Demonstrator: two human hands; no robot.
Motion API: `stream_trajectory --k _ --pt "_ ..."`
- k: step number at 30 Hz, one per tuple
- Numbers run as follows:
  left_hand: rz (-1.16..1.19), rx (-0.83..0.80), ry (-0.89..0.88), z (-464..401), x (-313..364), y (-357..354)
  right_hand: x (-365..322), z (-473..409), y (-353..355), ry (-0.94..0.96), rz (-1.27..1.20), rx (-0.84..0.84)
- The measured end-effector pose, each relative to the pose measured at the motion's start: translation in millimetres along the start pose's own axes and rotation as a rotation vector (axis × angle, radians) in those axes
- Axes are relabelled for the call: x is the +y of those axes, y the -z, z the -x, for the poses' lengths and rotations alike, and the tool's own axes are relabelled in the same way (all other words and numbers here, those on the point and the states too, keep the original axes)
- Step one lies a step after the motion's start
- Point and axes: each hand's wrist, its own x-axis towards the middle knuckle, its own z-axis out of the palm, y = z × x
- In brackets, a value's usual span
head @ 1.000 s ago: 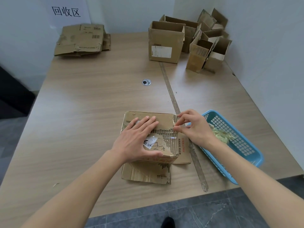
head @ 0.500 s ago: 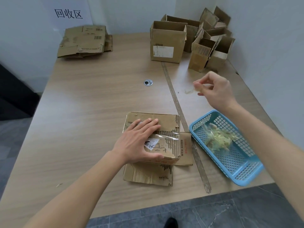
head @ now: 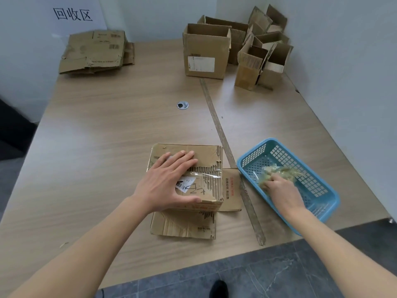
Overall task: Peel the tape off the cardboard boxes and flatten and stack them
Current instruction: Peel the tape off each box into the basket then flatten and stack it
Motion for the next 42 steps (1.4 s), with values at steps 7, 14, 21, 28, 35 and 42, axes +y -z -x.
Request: stream_trajectory --k 7,14,21,28,35,42 --pt "-0.001 -0.008 0.004 0.5 2.4 2.9 4.1 -5.3 19.5 0.070 -0.011 -0.205" --pt "0.007 -0.009 0.009 0.2 1.5 2.7 -28.7 5.6 40.2 0.238 -0.129 0.212" --pt "0.020 -0.009 0.011 0.7 1.9 4.0 -108.9 -3.0 38.1 0.227 -1.047 -0.130" --pt "0.015 -0.023 -0.010 0.4 3.6 3.7 -106.3 -1.6 17.6 0.143 -1.319 -0.098" --pt "0.007 -0.018 0.003 2.1 -0.7 5.3 -118.8 -4.5 11.0 0.122 -1.405 0.056" --pt "0.009 -0.037 -0.016 -2.0 -0.7 7.4 -112.3 -12.5 18.8 -0.030 -1.260 0.048"
